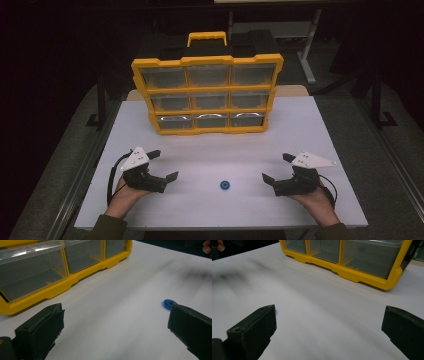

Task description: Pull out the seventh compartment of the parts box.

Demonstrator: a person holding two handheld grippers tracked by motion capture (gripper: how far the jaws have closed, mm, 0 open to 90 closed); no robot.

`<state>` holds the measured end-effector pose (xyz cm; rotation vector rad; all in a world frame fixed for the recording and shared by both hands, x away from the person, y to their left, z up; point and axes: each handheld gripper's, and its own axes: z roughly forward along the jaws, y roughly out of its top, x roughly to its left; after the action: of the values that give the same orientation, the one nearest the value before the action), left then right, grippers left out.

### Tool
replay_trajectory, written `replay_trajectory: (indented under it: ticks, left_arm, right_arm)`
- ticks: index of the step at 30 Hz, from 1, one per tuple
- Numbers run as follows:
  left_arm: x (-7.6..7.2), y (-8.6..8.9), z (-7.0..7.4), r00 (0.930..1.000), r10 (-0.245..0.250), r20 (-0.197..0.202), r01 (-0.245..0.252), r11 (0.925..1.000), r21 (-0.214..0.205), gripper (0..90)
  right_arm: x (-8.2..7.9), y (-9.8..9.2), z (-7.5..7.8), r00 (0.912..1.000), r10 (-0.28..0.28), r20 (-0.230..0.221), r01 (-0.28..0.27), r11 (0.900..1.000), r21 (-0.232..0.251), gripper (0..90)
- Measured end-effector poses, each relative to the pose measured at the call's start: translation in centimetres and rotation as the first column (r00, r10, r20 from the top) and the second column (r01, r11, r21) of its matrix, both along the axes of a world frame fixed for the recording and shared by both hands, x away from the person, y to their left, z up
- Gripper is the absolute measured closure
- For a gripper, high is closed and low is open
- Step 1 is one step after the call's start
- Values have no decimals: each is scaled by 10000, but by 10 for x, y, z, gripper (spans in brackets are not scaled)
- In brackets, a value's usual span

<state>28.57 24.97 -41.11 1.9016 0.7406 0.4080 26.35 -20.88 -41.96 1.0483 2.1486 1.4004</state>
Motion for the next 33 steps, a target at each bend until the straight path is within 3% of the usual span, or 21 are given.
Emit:
replay_trajectory:
  ticks: [33]
  left_arm:
    - [13, -11, 8, 10000, -91, 27, 91, 10000, 10, 0]
  right_arm:
    - [0, 2, 2, 9999, 127, 38, -128, 9998, 143, 0]
